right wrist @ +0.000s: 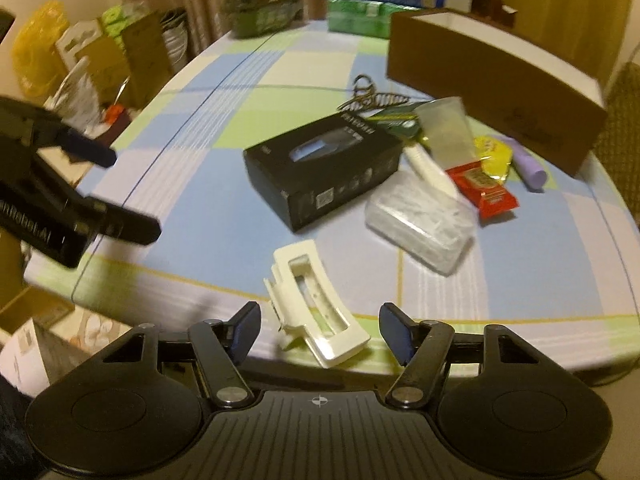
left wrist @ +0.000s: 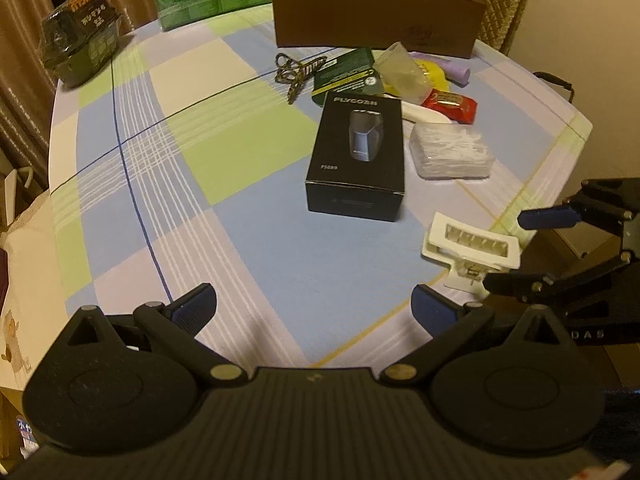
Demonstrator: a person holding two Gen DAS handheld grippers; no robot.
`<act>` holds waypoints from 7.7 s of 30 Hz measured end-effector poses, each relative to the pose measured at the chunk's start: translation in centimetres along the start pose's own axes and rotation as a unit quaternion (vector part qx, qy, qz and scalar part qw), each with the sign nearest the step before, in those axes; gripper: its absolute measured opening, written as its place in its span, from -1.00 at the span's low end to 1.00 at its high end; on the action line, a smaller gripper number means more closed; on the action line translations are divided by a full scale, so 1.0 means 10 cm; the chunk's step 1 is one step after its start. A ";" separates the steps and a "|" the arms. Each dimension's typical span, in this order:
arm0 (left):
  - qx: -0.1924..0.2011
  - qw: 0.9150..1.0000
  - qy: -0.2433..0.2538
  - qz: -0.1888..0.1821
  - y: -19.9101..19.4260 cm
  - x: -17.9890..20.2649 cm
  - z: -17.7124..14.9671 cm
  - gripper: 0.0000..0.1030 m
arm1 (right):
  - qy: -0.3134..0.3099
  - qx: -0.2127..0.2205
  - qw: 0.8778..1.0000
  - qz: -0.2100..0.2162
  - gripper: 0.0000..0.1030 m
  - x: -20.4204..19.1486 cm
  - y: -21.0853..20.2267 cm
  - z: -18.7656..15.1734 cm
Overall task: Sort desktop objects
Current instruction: 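Grasp the white hair clip with the right tool while the left tool approaches the black FLYCO box, then grasp the black FLYCO box with the left tool while the right tool lifts the clip, then lower both held items into the brown box and open both tools, then withdraw both tools from the box back over the table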
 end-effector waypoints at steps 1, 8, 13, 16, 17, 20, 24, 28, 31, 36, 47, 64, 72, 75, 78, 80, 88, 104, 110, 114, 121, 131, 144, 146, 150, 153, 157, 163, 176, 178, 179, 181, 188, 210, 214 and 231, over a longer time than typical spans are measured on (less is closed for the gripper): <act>-0.001 1.000 -0.003 0.001 0.01 -0.02 0.00 0.99 | -0.005 -0.004 1.000 0.000 0.24 0.01 0.03 -0.01; -0.015 1.000 -0.018 0.011 0.11 -0.10 0.00 0.99 | -0.046 -0.016 0.999 0.007 0.18 0.00 0.17 -0.02; -0.024 0.999 -0.028 0.016 0.14 -0.14 -0.01 0.99 | -0.076 -0.024 0.997 0.017 -0.11 -0.04 0.32 -0.01; -0.026 0.999 -0.030 0.018 0.14 -0.15 0.00 0.99 | -0.091 -0.019 0.995 0.032 -0.23 -0.08 0.34 -0.01; -0.025 0.999 -0.031 0.017 0.14 -0.15 0.00 0.99 | -0.093 -0.016 0.995 0.035 -0.24 -0.08 0.32 0.00; -0.026 0.999 -0.031 0.015 0.15 -0.15 0.01 0.99 | -0.072 -0.003 0.996 0.048 -0.24 -0.04 0.24 0.05; -0.027 0.999 -0.026 0.011 0.19 -0.13 0.08 0.99 | -0.043 0.017 0.998 0.050 -0.25 0.03 0.09 0.15; -0.020 1.000 -0.012 0.006 0.24 -0.08 0.22 0.99 | -0.013 0.035 0.999 0.032 -0.24 0.18 -0.04 0.28; -0.013 1.000 -0.008 0.005 0.30 -0.04 0.37 0.99 | 0.006 0.048 0.999 0.014 -0.24 0.34 -0.12 0.37; -0.001 1.000 -0.011 0.009 0.37 0.02 0.64 0.99 | 0.025 0.055 0.998 -0.007 -0.24 0.68 -0.20 0.52; -0.011 0.999 -0.020 0.040 0.66 0.17 1.09 0.99 | 0.023 0.054 0.998 -0.008 -0.24 1.38 -0.26 0.79; -0.042 0.998 0.042 0.000 1.25 0.04 1.30 0.89 | 0.088 0.040 0.995 -0.022 -0.24 1.95 -0.13 1.11; -0.034 0.995 0.070 -0.058 1.42 0.07 1.31 0.51 | 0.146 0.039 0.987 -0.057 -0.24 1.86 -0.07 1.17; -0.023 0.995 0.074 -0.057 1.40 0.07 1.29 0.49 | 0.169 0.043 0.982 -0.068 -0.24 1.82 -0.04 1.16; -0.018 0.996 0.070 -0.059 1.35 0.06 1.26 0.49 | 0.196 0.039 0.978 -0.068 -0.24 1.80 -0.02 1.12; -0.014 0.996 0.061 -0.061 1.29 0.01 1.25 0.49 | 0.208 0.034 0.975 -0.067 -0.24 1.80 0.00 1.11; 0.016 1.000 0.016 -0.017 1.01 -0.32 1.47 0.49 | 0.199 0.037 0.978 -0.058 -0.24 1.80 0.03 1.38; 0.121 0.992 -0.027 0.033 0.80 -0.87 3.06 0.49 | 0.150 0.124 0.981 -0.007 -0.24 1.92 -0.05 2.84; 0.130 0.991 -0.025 0.033 1.01 -0.95 3.61 0.49 | 0.151 0.144 0.977 -0.031 -0.24 2.13 0.10 3.23; 0.128 0.991 -0.017 0.039 1.21 -0.98 3.89 0.49 | 0.168 0.142 0.975 -0.040 -0.24 2.30 0.24 3.42; 0.102 0.993 -0.008 0.052 1.71 -1.09 4.27 0.49 | 0.181 0.130 0.973 -0.059 -0.24 2.56 0.52 3.62; 0.077 0.995 0.003 0.071 2.31 -1.20 4.44 0.49 | 0.190 0.093 0.974 -0.081 -0.24 2.79 0.92 3.63; 0.019 0.998 0.012 0.064 2.70 -1.20 4.29 0.50 | 0.172 0.071 0.977 -0.104 -0.24 2.91 1.21 3.66; 0.020 0.998 0.007 0.062 2.67 -1.22 4.29 0.53 | 0.171 0.067 0.977 -0.105 -0.24 2.93 1.23 3.67; 0.022 0.998 0.009 0.061 2.61 -1.22 4.26 0.56 | 0.168 0.059 0.978 -0.108 -0.24 2.95 1.28 3.67; 0.022 0.998 0.008 0.063 2.57 -1.22 4.26 0.57 | 0.166 0.054 0.978 -0.111 -0.24 2.96 1.33 3.66; 0.024 0.998 0.008 0.063 2.50 -1.20 4.26 0.64 | 0.156 0.057 0.979 -0.116 -0.19 2.95 1.35 3.66; 0.025 0.996 0.016 0.083 2.36 -1.17 4.22 0.79 | 0.128 0.085 0.984 -0.092 0.73 2.83 1.22 3.67; 0.029 0.992 0.034 0.119 1.83 -0.91 4.00 0.99 | 0.139 0.093 0.985 -0.046 0.97 2.69 0.63 3.35; 0.026 0.992 0.023 0.120 1.76 -0.89 3.94 0.99 | 0.140 0.092 0.985 -0.041 0.97 2.68 0.55 3.31; 0.026 0.992 0.017 0.119 1.73 -0.87 3.91 0.99 | 0.139 0.092 0.985 -0.039 0.96 2.67 0.51 3.30; 0.024 0.992 0.006 0.120 1.64 -0.84 3.84 0.99 | 0.137 0.097 0.985 -0.038 0.97 2.65 0.44 3.28; 0.027 0.992 -0.033 0.122 1.27 -0.65 3.56 0.99 | 0.131 0.108 0.985 -0.026 0.97 2.57 0.17 3.15; 0.030 0.992 -0.094 0.084 0.49 -0.16 2.41 0.98 | 0.111 0.104 0.988 -0.016 0.97 2.15 -0.37 2.28; 0.026 0.993 -0.078 0.079 0.45 -0.08 2.24 0.98 | 0.115 0.097 0.989 -0.016 0.97 2.05 -0.40 2.15; -0.019 0.999 -0.046 0.021 0.63 0.18 1.58 0.98 | 0.145 0.004 0.989 -0.017 0.96 1.72 -0.18 1.45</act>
Point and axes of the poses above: each gripper's, at about its wrist camera, not at the fingertips, and y roughly the way its jaws point, x to its right, z to its top, the point moved 6 cm from there along y, roughly the way its jaws point, and after that the axes turned 15 degrees about y, right-handed, at the moved point
